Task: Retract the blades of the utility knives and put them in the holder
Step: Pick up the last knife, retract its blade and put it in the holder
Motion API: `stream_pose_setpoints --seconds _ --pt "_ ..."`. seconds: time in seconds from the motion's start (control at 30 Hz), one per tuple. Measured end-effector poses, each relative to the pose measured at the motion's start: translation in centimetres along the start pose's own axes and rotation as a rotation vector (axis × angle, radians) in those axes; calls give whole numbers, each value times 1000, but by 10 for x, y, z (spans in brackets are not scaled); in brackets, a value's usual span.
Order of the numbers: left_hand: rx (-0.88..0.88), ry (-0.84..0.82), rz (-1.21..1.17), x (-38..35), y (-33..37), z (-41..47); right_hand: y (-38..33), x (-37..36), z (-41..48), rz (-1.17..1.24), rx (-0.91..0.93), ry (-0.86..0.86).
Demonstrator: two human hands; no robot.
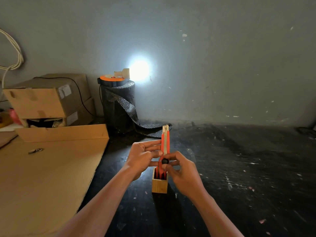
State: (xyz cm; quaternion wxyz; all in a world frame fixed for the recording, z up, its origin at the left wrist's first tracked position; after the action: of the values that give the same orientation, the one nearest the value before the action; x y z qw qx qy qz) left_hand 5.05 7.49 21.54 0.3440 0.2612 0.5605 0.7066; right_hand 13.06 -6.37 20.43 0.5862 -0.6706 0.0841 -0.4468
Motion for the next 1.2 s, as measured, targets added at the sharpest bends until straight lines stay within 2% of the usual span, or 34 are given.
stream_pose_setpoints --seconds 0.53,0.7,0.87,1.0,1.2 --pt "42 -4 -40 3 -51 -3 30 -7 45 152 -123 13" --pt "67 109 233 22 -98 14 57 -18 66 125 -154 31" --pt "50 -20 558 24 -141 28 95 -28 94 114 -254 50" --pt "100 -134 634 19 -181 41 124 -41 117 60 -308 67" --pt "228 -211 662 18 -234 63 156 -66 136 5 -360 60"
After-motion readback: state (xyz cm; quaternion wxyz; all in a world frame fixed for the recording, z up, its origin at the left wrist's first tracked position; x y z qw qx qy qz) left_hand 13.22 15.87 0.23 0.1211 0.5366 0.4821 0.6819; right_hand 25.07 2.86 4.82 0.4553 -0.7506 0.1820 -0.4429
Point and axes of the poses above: each hand's wrist, its own z-axis towards the middle knuckle, its own x-axis out of the back of the hand, y = z × x, the point moved 6 cm from there along z, towards the middle knuckle, and after that the axes turned 13 degrees about -x, right-handed, at the moved point
